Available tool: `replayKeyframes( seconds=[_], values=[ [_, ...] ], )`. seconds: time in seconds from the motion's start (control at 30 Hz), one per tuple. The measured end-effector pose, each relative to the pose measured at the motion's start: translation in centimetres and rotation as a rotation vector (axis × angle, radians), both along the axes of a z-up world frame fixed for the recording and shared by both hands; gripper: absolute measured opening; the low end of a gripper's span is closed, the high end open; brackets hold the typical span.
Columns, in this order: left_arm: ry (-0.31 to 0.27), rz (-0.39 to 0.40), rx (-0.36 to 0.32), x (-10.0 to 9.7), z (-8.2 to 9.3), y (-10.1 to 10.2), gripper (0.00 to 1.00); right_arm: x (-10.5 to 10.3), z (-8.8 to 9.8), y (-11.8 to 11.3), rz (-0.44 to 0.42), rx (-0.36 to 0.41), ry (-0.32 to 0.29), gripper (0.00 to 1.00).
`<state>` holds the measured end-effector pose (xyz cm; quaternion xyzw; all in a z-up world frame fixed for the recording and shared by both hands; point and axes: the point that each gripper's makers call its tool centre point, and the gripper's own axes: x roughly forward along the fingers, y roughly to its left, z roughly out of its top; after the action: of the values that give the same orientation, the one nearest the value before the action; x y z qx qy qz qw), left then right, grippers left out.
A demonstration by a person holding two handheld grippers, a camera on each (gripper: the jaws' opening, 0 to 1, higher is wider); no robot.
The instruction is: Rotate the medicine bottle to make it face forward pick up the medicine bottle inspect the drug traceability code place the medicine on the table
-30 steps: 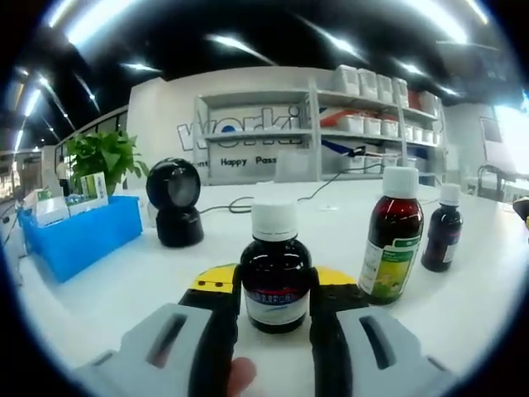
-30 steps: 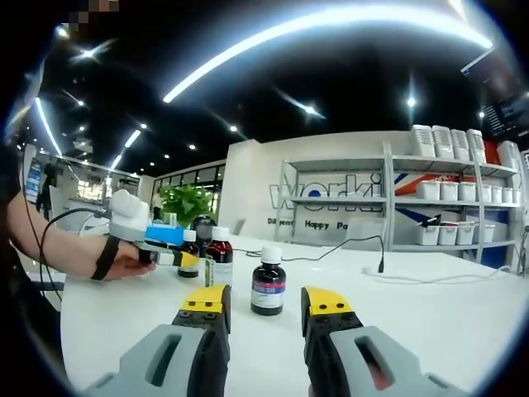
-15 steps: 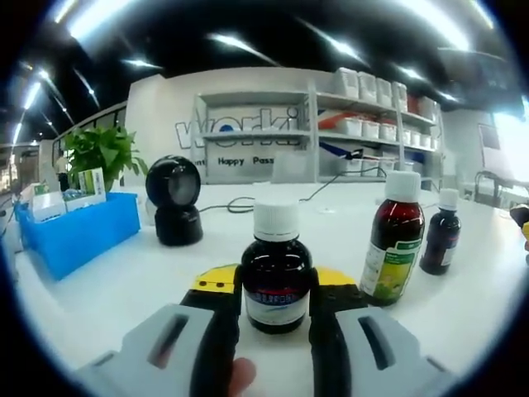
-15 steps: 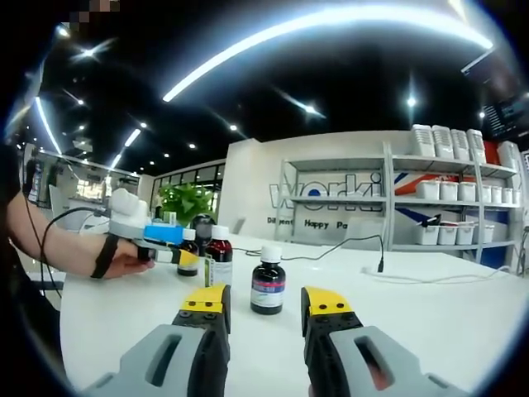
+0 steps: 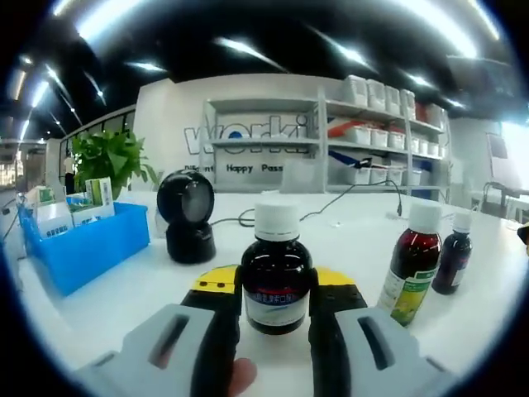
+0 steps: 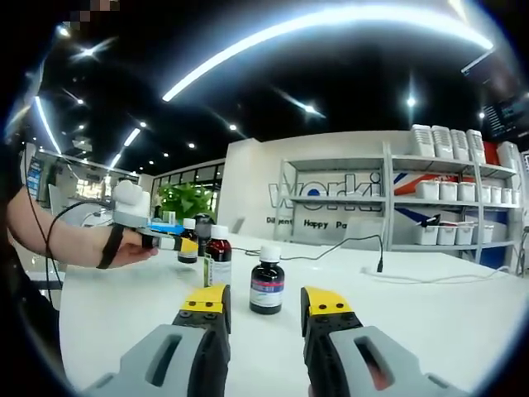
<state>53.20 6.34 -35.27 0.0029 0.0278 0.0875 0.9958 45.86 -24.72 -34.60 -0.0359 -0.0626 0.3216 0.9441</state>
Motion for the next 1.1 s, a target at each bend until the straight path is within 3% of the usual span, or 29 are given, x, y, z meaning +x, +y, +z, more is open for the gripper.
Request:
replayKeyframes(
  seconds=[0.37,0.67,1.0,1.1],
  values=[
    [-0.048,0.089,0.016,2.8,3.5,2.0,0.22,0.0,0.1,-0.1,0.001,0.007,-0.001,0.29],
    [-0.03,0.17,0.006,4.4,3.4,4.8,0.22,-0.1,0.1,0.1,0.009,0.008,-0.001,0.29],
    [-0.03,0.226,-0.009,6.1,3.2,6.3,0.22,0.0,0.0,0.0,0.011,0.009,0.003,0.28],
    [-0.036,0.23,0.023,6.8,3.3,6.5,0.22,0.0,0.0,0.0,0.012,0.011,0.007,0.27]
  ],
)
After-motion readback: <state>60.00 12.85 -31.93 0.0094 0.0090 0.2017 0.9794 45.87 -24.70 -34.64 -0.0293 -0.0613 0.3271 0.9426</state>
